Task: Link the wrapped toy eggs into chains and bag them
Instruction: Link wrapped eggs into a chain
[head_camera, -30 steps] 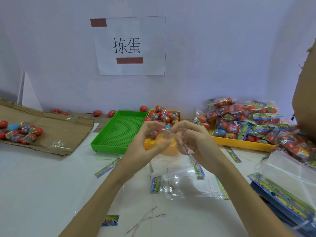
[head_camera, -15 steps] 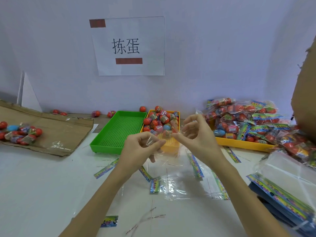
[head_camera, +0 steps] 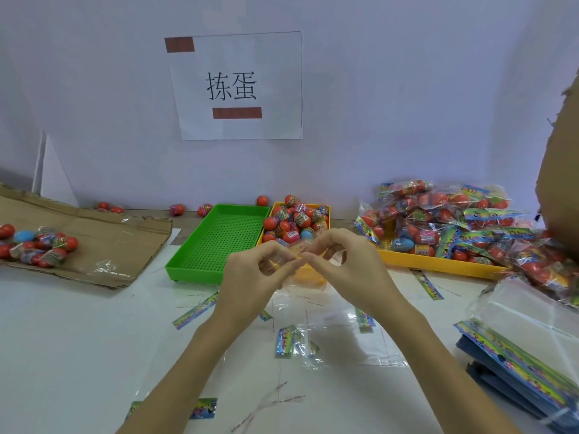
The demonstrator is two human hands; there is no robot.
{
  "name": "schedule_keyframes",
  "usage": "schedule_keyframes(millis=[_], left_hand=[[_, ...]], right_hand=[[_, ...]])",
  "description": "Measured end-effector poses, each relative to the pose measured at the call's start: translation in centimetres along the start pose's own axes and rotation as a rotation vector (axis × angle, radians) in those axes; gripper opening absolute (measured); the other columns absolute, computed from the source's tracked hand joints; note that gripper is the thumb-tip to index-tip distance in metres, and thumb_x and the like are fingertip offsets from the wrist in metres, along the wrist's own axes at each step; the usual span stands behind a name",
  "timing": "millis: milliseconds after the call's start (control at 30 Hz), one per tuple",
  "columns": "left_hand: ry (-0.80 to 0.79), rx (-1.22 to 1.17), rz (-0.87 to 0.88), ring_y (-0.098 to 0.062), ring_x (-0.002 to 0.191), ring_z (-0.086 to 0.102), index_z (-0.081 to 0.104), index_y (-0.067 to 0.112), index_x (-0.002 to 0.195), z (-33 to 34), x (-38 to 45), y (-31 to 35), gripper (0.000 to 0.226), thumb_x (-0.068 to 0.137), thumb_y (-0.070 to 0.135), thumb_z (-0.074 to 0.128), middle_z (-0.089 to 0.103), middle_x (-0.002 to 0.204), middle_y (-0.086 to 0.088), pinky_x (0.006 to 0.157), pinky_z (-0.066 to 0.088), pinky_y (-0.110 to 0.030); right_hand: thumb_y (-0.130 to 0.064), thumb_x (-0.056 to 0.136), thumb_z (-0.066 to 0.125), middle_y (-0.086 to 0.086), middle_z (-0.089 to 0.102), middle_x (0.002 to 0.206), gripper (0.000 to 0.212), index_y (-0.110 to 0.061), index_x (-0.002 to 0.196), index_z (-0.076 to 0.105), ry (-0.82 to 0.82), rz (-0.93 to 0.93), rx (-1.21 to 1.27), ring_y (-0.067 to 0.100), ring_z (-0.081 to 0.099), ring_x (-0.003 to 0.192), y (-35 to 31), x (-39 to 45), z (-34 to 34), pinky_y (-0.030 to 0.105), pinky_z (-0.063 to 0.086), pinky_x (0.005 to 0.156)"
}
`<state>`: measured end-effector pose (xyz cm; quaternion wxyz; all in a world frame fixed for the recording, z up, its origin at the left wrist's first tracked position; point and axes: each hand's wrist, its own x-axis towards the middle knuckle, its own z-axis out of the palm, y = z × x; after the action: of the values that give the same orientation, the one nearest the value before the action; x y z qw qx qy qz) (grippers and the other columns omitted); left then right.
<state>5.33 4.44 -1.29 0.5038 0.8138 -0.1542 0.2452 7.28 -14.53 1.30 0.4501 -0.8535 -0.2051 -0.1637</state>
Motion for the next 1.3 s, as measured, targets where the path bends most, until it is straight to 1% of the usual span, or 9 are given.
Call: schedule_keyframes(millis=[200,367,500,567,867,967,1067,1167,1300], left_hand=[[0.060,0.220,0.069,-0.010,0.054,0.053,0.068,0.037,0.094,-0.3,0.1,-0.2,0.037,0.078,0.071,0.072,0.064,0.071,0.015,0.053,0.039,-0.017],[0.031,0.401,0.120,-0.005,0.064,0.056,0.063,0.036,0.101,-0.4,0.1,-0.5,0.059,0.073,0.088,0.061,0.059,0.072,0.011,0.052,0.035,-0.019],[0.035,0.413,0.140,0.002,0.069,0.059,0.065,0.039,0.107,-0.5,-0.1,0.0,0.060,0.073,0.088,0.060,0.059,0.070,0.019,0.053,0.038,-0.014],[0.036,0.398,0.128,0.005,0.066,0.058,0.067,0.038,0.108,-0.4,-0.2,0.4,0.064,0.071,0.089,0.057,0.062,0.072,0.021,0.054,0.038,-0.012],[-0.009,0.481,0.137,-0.008,0.062,0.056,0.070,0.026,0.115,-0.3,-0.2,1.0,0.069,0.077,0.082,0.055,0.066,0.079,0.010,0.053,0.043,-0.027],[-0.014,0.499,0.147,-0.006,0.060,0.050,0.070,0.026,0.116,-0.5,-0.2,1.1,0.068,0.077,0.081,0.064,0.062,0.078,0.015,0.052,0.038,-0.019],[-0.010,0.495,0.153,-0.008,0.065,0.062,0.070,0.028,0.115,-0.5,-0.3,1.0,0.067,0.076,0.083,0.064,0.069,0.083,0.016,0.055,0.050,-0.030],[0.008,0.473,0.171,0.003,0.059,0.053,0.069,0.030,0.113,-0.7,-0.4,1.4,0.072,0.071,0.087,0.062,0.058,0.073,0.020,0.053,0.039,-0.016],[0.015,0.531,0.230,0.000,0.056,0.053,0.071,0.026,0.116,-0.7,-0.3,1.4,0.078,0.069,0.088,0.059,0.069,0.076,0.015,0.051,0.034,-0.013]], right_hand=[[-0.027,0.092,0.077,-0.014,0.072,0.087,0.004,-0.025,0.090,0.074,0.007,0.047,0.136,0.003,0.067,0.088,-0.3,0.1,-0.5,0.020,0.053,0.076],[-0.029,0.095,0.072,-0.006,0.077,0.085,0.011,-0.019,0.100,0.072,-0.141,0.086,0.266,0.009,0.072,0.082,-0.5,0.1,-0.6,0.025,0.058,0.077],[-0.040,0.093,0.072,-0.007,0.077,0.084,0.019,-0.022,0.095,0.080,-0.255,0.139,0.204,0.008,0.071,0.081,-0.2,-0.1,-0.5,0.026,0.058,0.075],[-0.037,0.091,0.076,-0.007,0.076,0.082,0.013,-0.026,0.087,0.082,-0.228,0.093,0.151,0.011,0.070,0.081,-0.2,-0.1,-0.4,0.033,0.058,0.077],[-0.025,0.087,0.081,-0.020,0.075,0.083,0.004,-0.027,0.084,0.083,-0.105,-0.187,0.095,0.007,0.068,0.093,-1.4,-0.6,0.2,0.027,0.053,0.085],[-0.026,0.090,0.078,-0.018,0.077,0.085,0.006,-0.023,0.090,0.084,-0.165,-0.148,0.115,0.006,0.071,0.090,-1.3,-0.6,0.2,0.026,0.055,0.084],[-0.025,0.091,0.077,-0.008,0.078,0.085,0.010,-0.017,0.092,0.083,-0.194,-0.067,0.188,0.012,0.073,0.084,-1.2,-0.5,0.6,0.032,0.059,0.080],[-0.028,0.092,0.077,-0.003,0.078,0.082,0.009,-0.022,0.094,0.083,-0.130,0.072,0.304,0.015,0.073,0.080,-0.9,-0.4,0.7,0.037,0.060,0.077],[-0.045,0.093,0.072,0.015,0.073,0.084,0.023,-0.026,0.092,0.083,-0.350,0.144,0.390,0.026,0.062,0.075,-0.8,-0.5,0.2,0.035,0.050,0.073]])
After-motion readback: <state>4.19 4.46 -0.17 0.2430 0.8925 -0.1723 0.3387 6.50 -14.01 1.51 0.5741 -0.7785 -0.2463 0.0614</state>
